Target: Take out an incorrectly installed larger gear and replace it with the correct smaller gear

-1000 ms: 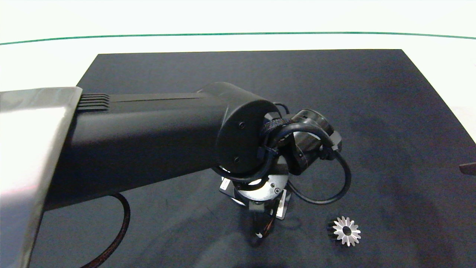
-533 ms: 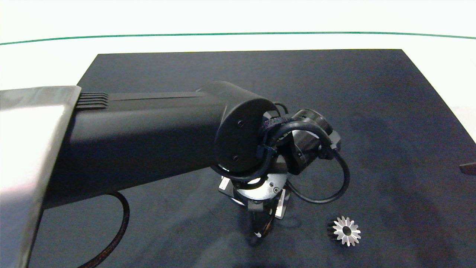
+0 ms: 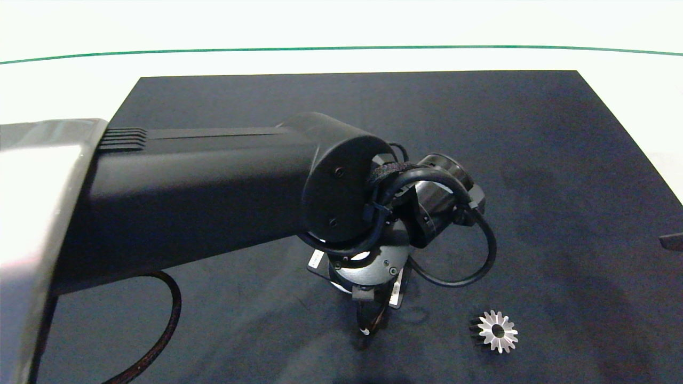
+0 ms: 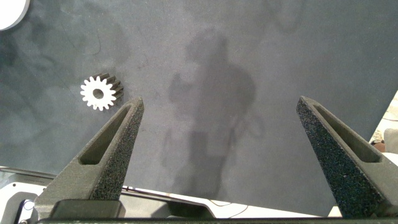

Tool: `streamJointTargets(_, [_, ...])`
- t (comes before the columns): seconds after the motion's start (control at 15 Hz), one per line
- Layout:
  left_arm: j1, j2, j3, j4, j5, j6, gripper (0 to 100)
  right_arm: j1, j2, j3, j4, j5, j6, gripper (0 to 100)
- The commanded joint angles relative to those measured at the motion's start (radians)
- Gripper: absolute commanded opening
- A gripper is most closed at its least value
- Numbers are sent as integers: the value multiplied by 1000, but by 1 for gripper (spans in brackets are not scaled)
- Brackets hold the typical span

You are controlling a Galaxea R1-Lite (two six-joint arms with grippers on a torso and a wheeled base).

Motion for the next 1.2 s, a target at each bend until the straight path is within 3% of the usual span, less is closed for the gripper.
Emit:
streamJointTargets(0.07, [-9, -1, -1, 6, 3, -15, 13, 0, -1, 1, 6, 0, -1, 100])
streamJointTargets(1.2, [-9, 18, -1, 0, 2, -8, 13, 0, -4, 13, 3, 8, -15, 100])
